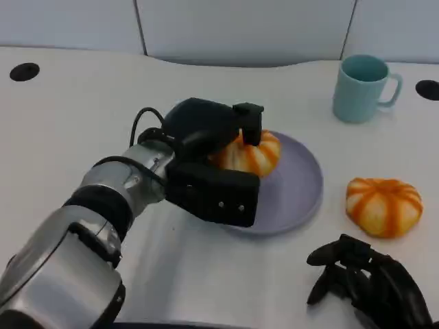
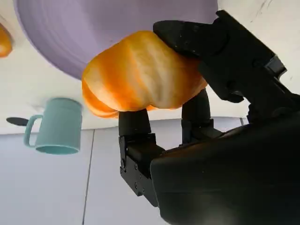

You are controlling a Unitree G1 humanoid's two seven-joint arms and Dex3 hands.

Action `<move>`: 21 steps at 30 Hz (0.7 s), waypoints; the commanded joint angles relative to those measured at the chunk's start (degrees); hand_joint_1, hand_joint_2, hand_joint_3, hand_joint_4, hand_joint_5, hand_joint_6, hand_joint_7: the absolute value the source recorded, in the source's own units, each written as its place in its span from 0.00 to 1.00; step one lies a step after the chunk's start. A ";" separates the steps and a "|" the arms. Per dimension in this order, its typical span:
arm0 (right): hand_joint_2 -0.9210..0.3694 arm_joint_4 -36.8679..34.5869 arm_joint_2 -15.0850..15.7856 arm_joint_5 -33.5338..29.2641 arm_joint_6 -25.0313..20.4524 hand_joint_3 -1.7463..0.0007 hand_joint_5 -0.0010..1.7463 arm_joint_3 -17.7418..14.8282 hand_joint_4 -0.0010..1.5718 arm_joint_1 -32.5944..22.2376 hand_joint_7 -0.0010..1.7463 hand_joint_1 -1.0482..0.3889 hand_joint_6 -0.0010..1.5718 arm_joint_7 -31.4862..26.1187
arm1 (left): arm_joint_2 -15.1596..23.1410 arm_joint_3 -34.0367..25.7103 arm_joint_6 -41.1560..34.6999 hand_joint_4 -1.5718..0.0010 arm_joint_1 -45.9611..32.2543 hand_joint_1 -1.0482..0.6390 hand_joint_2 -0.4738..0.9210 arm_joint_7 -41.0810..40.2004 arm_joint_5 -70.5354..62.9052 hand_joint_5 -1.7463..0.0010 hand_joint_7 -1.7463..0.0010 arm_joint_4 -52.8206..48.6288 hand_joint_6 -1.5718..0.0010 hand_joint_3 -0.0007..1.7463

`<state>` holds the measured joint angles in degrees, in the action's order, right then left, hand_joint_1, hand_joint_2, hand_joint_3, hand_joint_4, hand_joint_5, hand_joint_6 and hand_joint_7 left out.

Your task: Grasp the bread from the table and place it into the plate.

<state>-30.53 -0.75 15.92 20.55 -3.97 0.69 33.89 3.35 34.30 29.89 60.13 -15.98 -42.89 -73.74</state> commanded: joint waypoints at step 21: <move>0.00 -4.17 -0.66 0.90 1.80 0.82 0.82 -0.83 0.43 0.66 0.54 0.41 0.46 1.45 | -0.90 2.75 -2.73 0.79 1.92 0.31 0.98 7.08 -1.63 0.01 0.05 -1.72 0.84 0.05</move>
<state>-33.33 -1.73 16.39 22.94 -4.43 1.97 35.22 2.25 36.98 27.36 60.25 -10.27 -44.58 -75.33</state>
